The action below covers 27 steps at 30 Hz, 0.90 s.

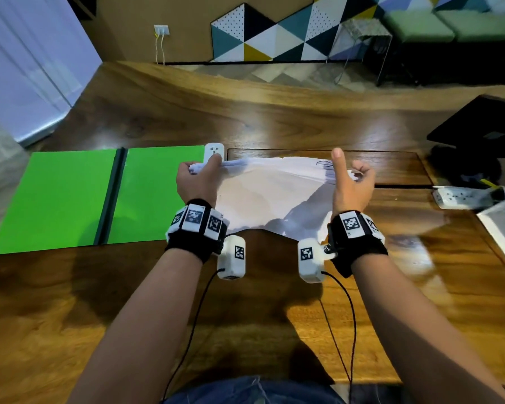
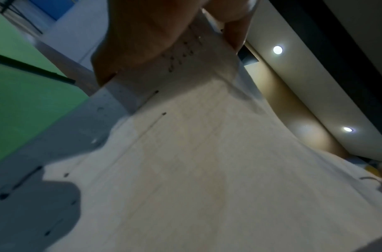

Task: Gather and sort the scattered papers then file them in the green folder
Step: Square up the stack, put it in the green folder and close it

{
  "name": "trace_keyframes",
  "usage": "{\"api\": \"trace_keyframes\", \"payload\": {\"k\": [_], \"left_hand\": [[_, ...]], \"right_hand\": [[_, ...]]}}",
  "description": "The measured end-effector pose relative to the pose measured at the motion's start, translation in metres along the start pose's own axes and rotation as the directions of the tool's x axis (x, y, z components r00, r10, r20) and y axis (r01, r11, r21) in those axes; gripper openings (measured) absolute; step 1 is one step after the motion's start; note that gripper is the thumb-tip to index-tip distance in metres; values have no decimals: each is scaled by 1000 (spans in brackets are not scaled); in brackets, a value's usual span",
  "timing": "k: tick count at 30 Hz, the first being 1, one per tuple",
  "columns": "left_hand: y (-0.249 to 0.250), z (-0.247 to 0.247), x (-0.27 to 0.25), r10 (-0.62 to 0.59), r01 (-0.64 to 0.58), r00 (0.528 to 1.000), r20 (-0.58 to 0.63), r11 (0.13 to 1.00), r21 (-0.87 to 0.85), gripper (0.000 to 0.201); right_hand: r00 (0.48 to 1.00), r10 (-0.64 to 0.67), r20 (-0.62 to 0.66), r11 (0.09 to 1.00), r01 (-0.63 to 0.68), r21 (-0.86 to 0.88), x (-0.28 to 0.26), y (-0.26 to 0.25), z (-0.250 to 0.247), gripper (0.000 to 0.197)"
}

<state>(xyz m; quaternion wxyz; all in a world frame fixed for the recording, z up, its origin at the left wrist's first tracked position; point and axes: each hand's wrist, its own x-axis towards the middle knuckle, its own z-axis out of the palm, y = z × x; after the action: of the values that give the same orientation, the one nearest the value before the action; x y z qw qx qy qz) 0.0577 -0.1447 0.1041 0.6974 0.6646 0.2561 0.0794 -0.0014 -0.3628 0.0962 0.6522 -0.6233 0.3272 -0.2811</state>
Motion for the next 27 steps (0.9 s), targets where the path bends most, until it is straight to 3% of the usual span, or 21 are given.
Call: {"api": "trace_keyframes", "payload": {"k": [4, 7, 12, 14, 16, 18, 20, 23, 27], "left_hand": [[-6, -7, -3, 27, -24, 998, 54, 998, -60, 35], [-8, -12, -6, 26, -15, 995, 99, 994, -105, 39], [-10, -16, -7, 81, -65, 984, 158, 992, -104, 37], [-12, -21, -6, 119, -99, 971, 209, 989, -106, 33], [-15, -29, -1, 155, -117, 936, 315, 984, -138, 31], [-20, -37, 7, 171, -132, 884, 435, 984, -118, 37], [-24, -42, 14, 163, -162, 851, 500, 986, -48, 41], [-28, -45, 19, 123, -137, 841, 527, 991, -14, 46], [-32, -48, 23, 74, -69, 841, 536, 997, -29, 52]], "right_hand": [[997, 46, -54, 990, -53, -128, 3, -7, 6, 49], [999, 44, -19, 984, -46, -170, 5, -8, 4, 44], [999, -24, 35, 986, 30, -163, -1, -9, 2, 53], [983, -121, 141, 982, 140, -129, -3, -6, 0, 41], [924, -227, 307, 957, 271, -106, -3, -3, -5, 30], [869, -295, 397, 927, 362, -104, 0, 0, -10, 22], [855, -340, 391, 912, 402, -86, 4, 0, -11, 16], [860, -367, 355, 910, 410, -53, 8, 2, -13, 17], [902, -298, 312, 951, 307, 20, 14, 4, -20, 26]]}}
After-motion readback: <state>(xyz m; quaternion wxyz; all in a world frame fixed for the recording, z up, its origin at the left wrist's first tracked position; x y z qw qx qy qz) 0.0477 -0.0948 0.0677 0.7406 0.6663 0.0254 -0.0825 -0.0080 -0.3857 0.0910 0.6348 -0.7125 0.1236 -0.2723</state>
